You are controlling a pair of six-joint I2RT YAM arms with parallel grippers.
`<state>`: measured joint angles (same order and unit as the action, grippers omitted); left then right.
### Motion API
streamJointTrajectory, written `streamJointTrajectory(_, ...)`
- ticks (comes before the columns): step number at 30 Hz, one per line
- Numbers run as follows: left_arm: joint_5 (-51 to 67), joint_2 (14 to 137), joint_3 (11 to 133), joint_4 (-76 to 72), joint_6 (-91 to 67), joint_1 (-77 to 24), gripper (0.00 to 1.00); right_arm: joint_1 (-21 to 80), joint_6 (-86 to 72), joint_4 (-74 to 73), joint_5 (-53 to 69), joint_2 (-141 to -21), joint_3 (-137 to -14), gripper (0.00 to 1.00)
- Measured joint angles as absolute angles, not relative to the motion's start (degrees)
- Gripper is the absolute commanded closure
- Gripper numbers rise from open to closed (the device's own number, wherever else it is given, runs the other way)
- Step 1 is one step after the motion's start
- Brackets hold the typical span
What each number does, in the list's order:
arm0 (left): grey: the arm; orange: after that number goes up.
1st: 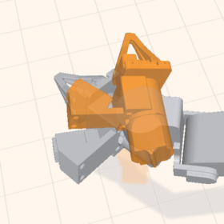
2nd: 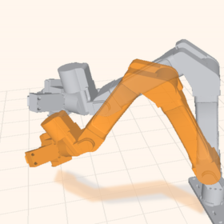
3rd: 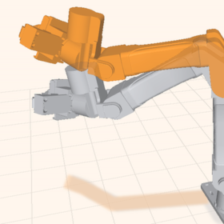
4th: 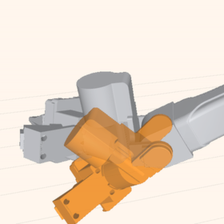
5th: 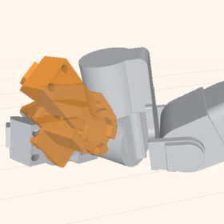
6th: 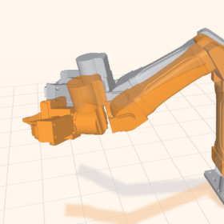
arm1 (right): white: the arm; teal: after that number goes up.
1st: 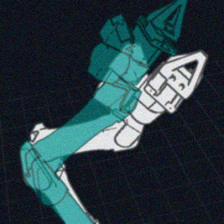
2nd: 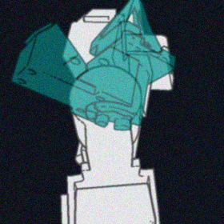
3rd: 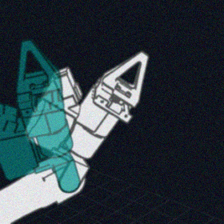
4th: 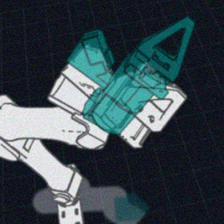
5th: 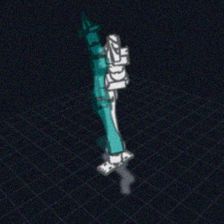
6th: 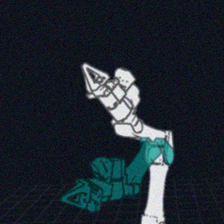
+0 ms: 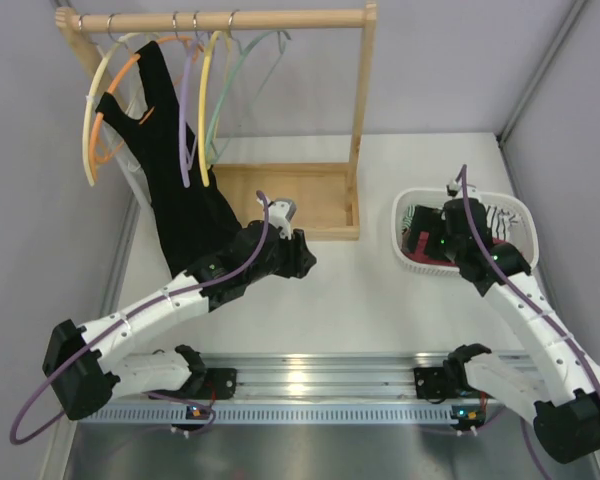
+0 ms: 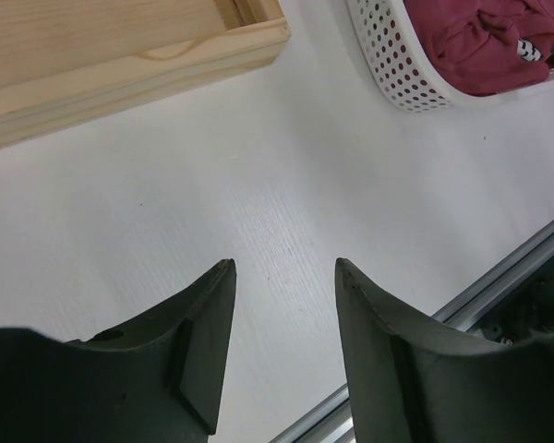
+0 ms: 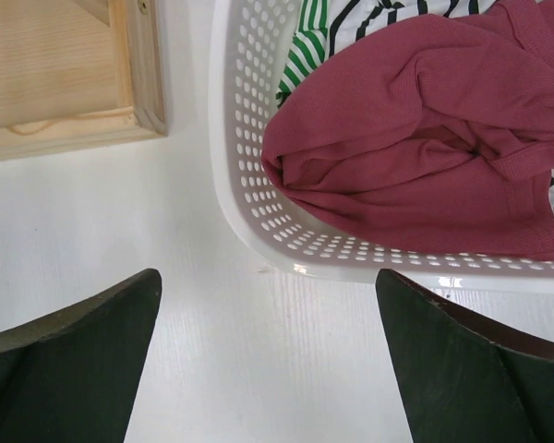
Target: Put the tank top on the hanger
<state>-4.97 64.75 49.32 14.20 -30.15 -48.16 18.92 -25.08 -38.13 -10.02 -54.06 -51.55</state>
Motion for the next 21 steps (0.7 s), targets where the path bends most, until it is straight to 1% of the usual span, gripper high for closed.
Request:
streamJointTrajectory(13,-4.1,64.2,48.7,14.2,-30.2,-48.2,0.48,19.0,-25.1,-41.0,-10.3,-60.8,-56.8,0.0)
streamJointTrajectory(21,-3.4,63.5,48.6,14.2,-30.3,-48.2,0.48,18.8,-26.2,-39.8,-11.5,-73.5,-61.6,0.0)
